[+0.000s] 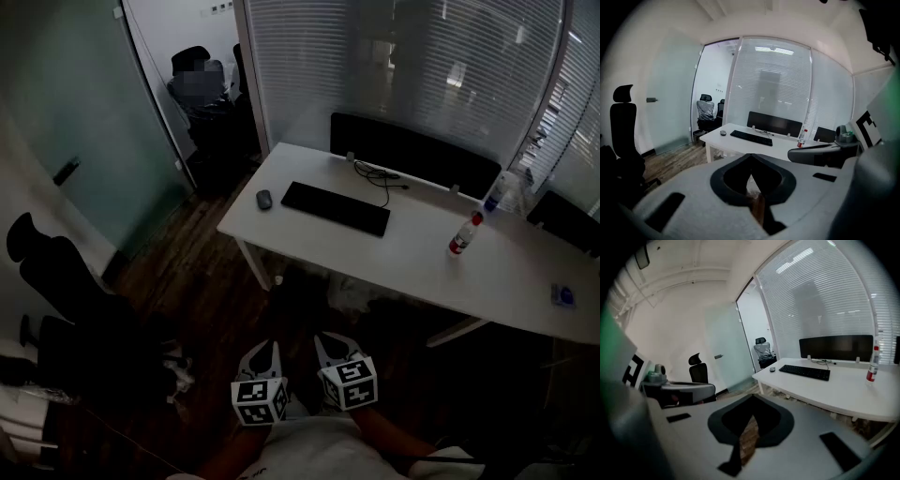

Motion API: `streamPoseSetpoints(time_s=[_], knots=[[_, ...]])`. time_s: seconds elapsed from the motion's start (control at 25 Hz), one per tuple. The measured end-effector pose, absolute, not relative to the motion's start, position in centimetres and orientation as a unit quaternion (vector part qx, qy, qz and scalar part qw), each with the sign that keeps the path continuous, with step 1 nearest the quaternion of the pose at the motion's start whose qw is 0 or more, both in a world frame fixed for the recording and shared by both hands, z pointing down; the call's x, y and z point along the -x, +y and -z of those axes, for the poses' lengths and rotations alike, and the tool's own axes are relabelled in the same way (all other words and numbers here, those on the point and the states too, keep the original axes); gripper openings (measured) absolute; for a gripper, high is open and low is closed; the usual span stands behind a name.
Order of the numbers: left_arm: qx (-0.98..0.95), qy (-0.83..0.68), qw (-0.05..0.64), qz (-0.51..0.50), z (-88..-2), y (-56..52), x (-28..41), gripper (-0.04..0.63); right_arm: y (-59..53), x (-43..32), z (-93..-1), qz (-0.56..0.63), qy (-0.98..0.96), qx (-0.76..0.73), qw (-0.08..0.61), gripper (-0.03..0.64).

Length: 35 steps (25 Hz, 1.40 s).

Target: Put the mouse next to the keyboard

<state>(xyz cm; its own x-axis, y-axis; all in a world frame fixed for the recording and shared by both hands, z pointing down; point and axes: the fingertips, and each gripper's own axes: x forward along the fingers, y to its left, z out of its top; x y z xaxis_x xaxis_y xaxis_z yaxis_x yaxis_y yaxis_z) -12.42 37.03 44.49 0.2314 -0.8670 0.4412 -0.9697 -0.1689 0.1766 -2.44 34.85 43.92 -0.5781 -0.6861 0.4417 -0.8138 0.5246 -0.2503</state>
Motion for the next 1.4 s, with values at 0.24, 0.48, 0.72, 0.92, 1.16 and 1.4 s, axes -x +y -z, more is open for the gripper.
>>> streamPoseSetpoints(time_s=[0.24,0.48,0.72,0.92,1.16,1.4], knots=[[-0.753,-0.609,0.215,-0.122,-44.8,35.5,11.3,0.005,33.4,0.9,-45.1,-0.223,-0.860,-0.432,0.158,0.003],[-0.750,-0.611,0.225,-0.117,-46.6,30.5,12.5,0.005,28.8,1.9,-46.5,-0.217,-0.860,-0.431,0.166,0.003],[-0.763,-0.595,0.226,-0.113,-47.5,19.8,14.6,0.005,18.8,4.2,-47.2,-0.212,-0.856,-0.442,0.164,0.003],[-0.779,-0.579,0.212,-0.113,-46.3,9.5,17.5,0.005,9.2,7.5,-46.1,-0.210,-0.855,-0.446,0.159,0.003],[-0.788,-0.565,0.208,-0.124,-46.0,2.1,19.6,0.005,2.0,9.7,-45.8,-0.222,-0.847,-0.460,0.146,0.003],[-0.796,-0.554,0.208,-0.128,-45.5,-2.0,18.2,0.005,-1.9,9.2,-45.9,-0.228,-0.843,-0.462,0.152,0.003]])
